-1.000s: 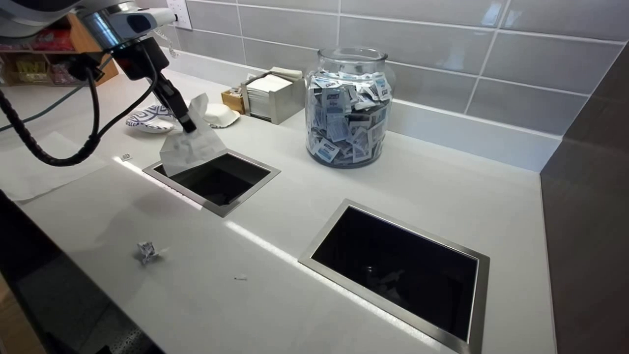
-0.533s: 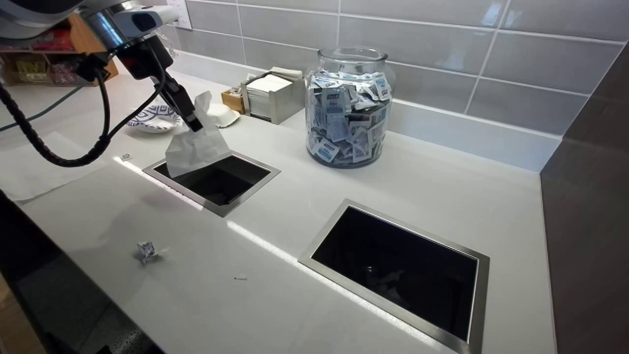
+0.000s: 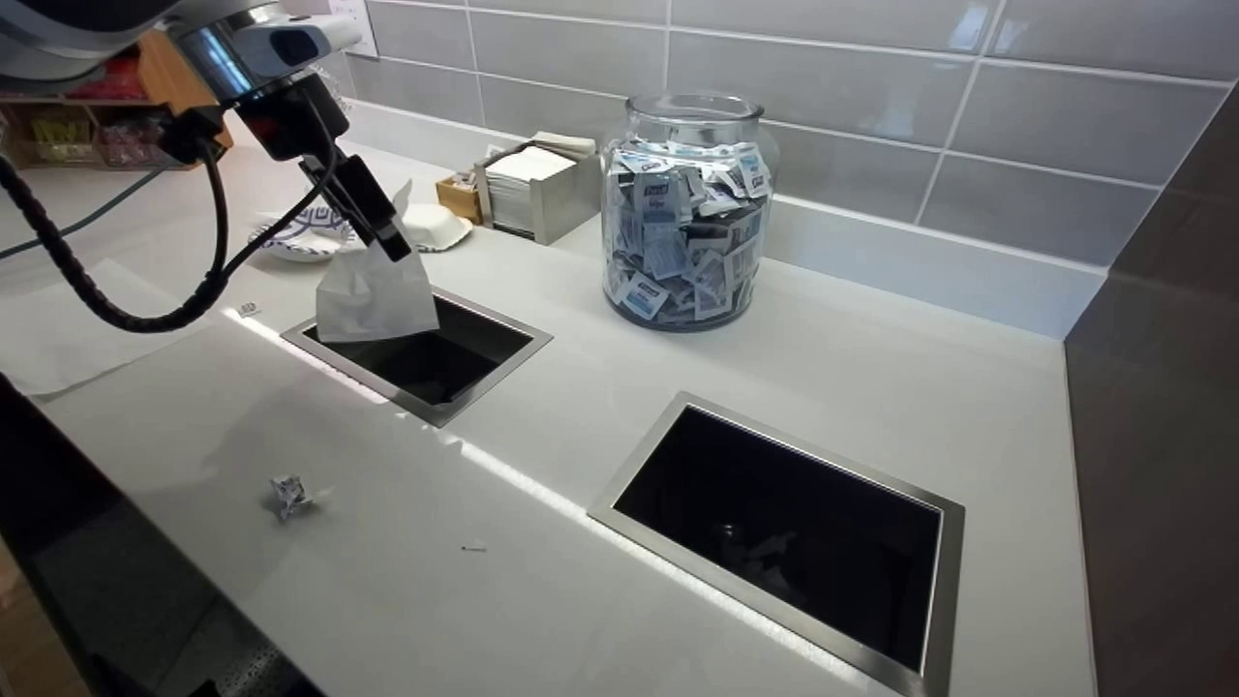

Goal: Use the paper towel to wipe the counter

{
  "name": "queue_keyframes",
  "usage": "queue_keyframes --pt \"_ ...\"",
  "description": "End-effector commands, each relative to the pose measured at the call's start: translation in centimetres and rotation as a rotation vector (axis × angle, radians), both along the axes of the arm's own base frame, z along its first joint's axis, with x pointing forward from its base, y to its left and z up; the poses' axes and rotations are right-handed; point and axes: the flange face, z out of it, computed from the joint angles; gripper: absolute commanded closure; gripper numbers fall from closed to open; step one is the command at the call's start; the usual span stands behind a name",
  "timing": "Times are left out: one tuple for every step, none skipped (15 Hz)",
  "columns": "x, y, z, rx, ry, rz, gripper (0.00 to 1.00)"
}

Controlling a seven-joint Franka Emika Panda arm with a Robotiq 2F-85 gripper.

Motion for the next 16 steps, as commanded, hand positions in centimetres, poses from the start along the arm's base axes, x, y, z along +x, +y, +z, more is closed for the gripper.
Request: queue_keyframes --pt "0.3 -0.5 -0.7 0.006 0.008 0.017 0.00" --pt "0.3 -0.5 -0.9 0.010 0.013 0.013 0.00" --pt "0.2 -0.7 -1.1 0.016 0.022 0.006 0.00" --pt "0.2 -0.8 -1.3 0.018 0.030 -0.005 0.00" --pt "0.1 -1.0 -1.5 0.015 0.028 -0.011 0.00" --pt "0.0 -1.1 -1.6 0.021 0.032 -0.008 0.00" --pt "0.0 -1.1 -1.6 0.016 0.035 -0.011 0.00" --pt "-0.1 -1.1 -2.0 0.028 0.049 -0.007 0.00" --pt "-0.1 -1.1 -2.2 0.039 0.058 -0.009 0.00" --pt "-0.1 -1.0 -2.5 0.049 0.066 -0.008 0.00" --pt "-0.2 -0.9 -2.7 0.057 0.070 -0.008 0.00" --pt "-0.2 -0.9 -2.7 0.059 0.073 -0.011 0.00" --pt "-0.3 -0.7 -2.7 0.067 0.073 -0.010 0.00" --pt "-0.3 -0.6 -2.6 0.069 0.074 -0.012 0.00" --pt "-0.5 -0.4 -2.4 0.072 0.071 -0.015 0.00" --pt "-0.7 0.2 -2.0 0.089 0.060 -0.025 0.00"
